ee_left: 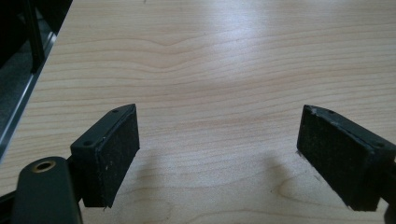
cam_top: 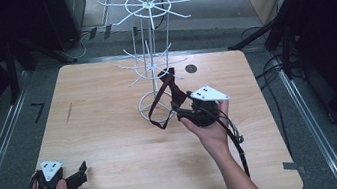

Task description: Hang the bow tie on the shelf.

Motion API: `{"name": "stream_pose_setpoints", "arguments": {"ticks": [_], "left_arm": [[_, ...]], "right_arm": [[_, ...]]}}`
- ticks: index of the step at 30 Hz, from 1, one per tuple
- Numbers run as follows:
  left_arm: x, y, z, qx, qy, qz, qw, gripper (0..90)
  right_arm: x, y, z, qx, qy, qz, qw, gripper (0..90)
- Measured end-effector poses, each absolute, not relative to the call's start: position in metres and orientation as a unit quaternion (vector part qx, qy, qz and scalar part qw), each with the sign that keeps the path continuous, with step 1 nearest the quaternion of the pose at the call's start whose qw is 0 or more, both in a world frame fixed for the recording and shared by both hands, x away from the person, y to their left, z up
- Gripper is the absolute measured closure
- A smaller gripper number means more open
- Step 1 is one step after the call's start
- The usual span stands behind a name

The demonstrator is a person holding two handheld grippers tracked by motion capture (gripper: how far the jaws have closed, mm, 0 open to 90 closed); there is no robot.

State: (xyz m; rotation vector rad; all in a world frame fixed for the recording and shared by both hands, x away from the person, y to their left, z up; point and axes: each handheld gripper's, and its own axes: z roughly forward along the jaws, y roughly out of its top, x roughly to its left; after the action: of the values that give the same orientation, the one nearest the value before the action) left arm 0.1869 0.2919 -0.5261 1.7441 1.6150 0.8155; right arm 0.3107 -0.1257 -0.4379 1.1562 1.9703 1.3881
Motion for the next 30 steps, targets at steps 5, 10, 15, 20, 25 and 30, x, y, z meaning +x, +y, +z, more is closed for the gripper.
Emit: {"name": "stream_pose_setpoints", "arguments": {"ticks": [5, 10, 15, 20, 25, 30], "left_arm": [[0.187, 0.292, -0.526, 0.659, 0.611, 0.309, 0.311, 13.8], [0.187, 0.292, -0.526, 0.66, 0.61, 0.309, 0.311, 13.8], [0.186, 0.292, -0.526, 0.66, 0.61, 0.31, 0.31, 13.8], [0.185, 0.292, -0.525, 0.658, 0.608, 0.316, 0.313, 13.8], [0.184, 0.292, -0.525, 0.654, 0.609, 0.318, 0.316, 13.8], [0.184, 0.292, -0.525, 0.653, 0.609, 0.319, 0.316, 13.8]], "right_arm": [[0.298, -0.143, -0.439, 0.432, 0.707, 0.507, 0.235, 27.8], [0.287, -0.161, -0.445, 0.443, 0.703, 0.503, 0.238, 27.0], [0.277, -0.179, -0.45, 0.455, 0.695, 0.503, 0.239, 26.9], [0.268, -0.194, -0.457, 0.468, 0.687, 0.501, 0.241, 27.0], [0.26, -0.21, -0.466, 0.482, 0.682, 0.493, 0.243, 27.0], [0.254, -0.223, -0.473, 0.492, 0.679, 0.486, 0.248, 26.9]]}}
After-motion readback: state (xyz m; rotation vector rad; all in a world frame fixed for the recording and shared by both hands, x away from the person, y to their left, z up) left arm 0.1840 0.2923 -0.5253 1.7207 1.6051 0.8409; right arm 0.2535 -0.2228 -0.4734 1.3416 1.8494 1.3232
